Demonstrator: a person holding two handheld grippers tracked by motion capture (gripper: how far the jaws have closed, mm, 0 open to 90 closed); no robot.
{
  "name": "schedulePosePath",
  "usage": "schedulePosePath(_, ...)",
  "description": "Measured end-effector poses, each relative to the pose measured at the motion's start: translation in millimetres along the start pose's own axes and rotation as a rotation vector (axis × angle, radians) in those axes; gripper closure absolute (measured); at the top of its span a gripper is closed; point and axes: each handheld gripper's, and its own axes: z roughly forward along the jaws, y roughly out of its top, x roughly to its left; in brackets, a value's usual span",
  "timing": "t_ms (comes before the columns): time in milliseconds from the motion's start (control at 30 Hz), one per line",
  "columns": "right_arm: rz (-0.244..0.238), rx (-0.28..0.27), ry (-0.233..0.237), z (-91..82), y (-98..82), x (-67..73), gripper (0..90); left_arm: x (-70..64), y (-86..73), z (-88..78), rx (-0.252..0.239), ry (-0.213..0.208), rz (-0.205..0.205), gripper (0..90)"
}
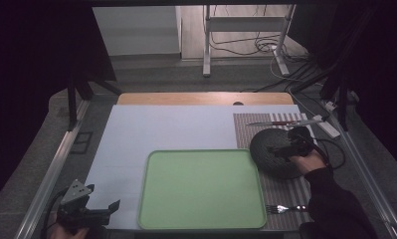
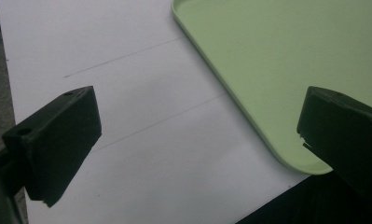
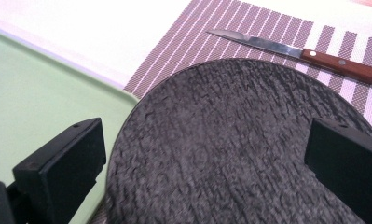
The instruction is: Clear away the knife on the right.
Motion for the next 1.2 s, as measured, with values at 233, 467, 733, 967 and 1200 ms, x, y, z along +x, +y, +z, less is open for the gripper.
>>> schedulePosePath(233, 0.016, 0.005, -0.020, 10.7, 11.7, -10.9, 0.0, 0.1, 0.1, 0.3, 0.002, 0.000, 0.000, 0.1)
schedulePosePath(467, 0.043, 0.017, -0.045, 25.3, 22.3, -26.0, 0.0, 0.1, 0.3, 0.6, 0.005, 0.000, -0.001, 0.1)
schedulePosePath(733, 0.047, 0.068, -0.079, 45.7, 33.5, -40.6, 0.0, 0.4, 0.4, 0.9, 0.007, 0.000, -0.005, 0.0)
schedulePosePath(967, 0.072, 0.093, -0.094, 58.2, 43.8, -56.2, 0.0, 0.7, 0.5, 1.3, 0.008, -0.002, -0.009, 0.0)
schedulePosePath(1200, 0.083, 0.098, -0.116, 68.0, 49.4, -71.0, 0.0, 0.6, 0.8, 1.6, 0.013, -0.002, -0.007, 0.0)
